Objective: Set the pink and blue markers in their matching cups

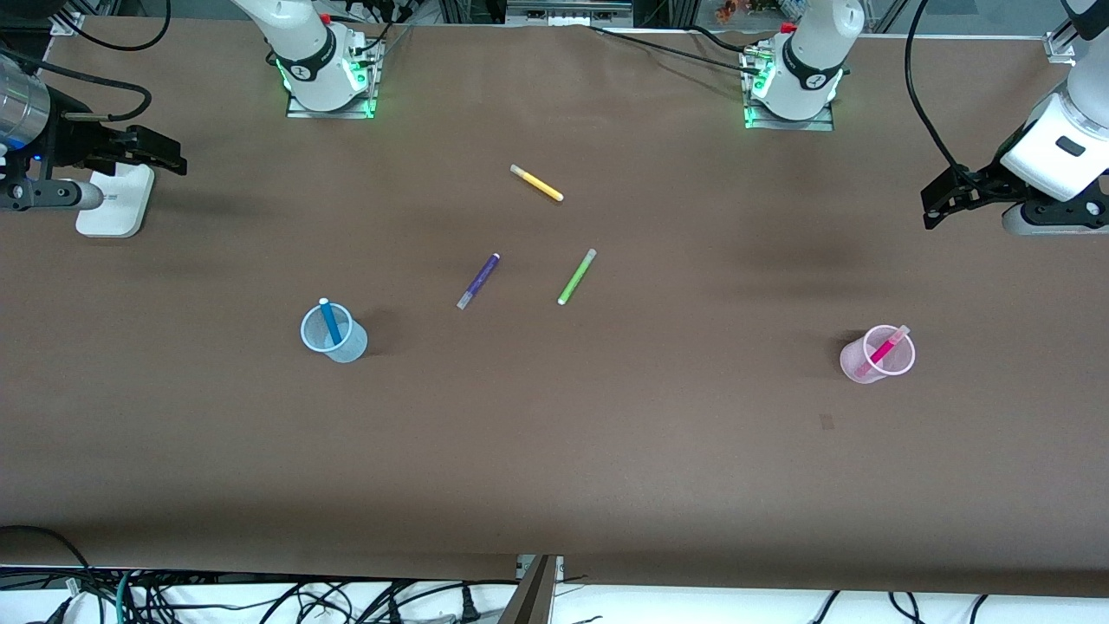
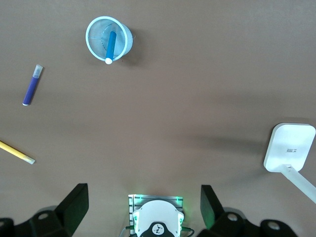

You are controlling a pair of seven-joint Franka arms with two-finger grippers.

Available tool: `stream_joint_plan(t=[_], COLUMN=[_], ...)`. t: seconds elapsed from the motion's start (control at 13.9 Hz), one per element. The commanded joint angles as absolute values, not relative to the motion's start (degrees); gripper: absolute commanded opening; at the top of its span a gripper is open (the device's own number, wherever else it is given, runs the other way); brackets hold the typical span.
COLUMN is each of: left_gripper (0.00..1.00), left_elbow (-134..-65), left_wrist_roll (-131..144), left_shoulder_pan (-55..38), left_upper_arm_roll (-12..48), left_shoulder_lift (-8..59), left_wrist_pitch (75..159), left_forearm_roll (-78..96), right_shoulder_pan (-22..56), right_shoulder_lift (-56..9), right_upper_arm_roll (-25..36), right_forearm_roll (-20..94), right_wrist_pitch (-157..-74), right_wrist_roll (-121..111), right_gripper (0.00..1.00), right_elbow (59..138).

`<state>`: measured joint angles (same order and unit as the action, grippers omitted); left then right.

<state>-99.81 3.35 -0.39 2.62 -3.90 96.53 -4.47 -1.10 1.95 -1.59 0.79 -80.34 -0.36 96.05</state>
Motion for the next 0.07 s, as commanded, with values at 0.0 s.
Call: stream_joint_plan(t=[0.0], left_gripper=[1.0], left_elbow=[-97.91], left_wrist_roll=[2.81], left_shoulder_pan=[-0.26], left_upper_arm_roll=[2.64], left_shoulder_lift=[-3.16], left_wrist_pitch=[95.1], left_forearm_roll=[-4.66], right_shoulder_pan=[-0.09], right_shoulder_lift=[2.99], right_upper_arm_roll=[-0.79], right_forearm_roll=[-0.09], right_wrist_pitch=[-81.03], right_wrist_roll=[-0.53], right_gripper=[1.0], right_elbow=[97.21])
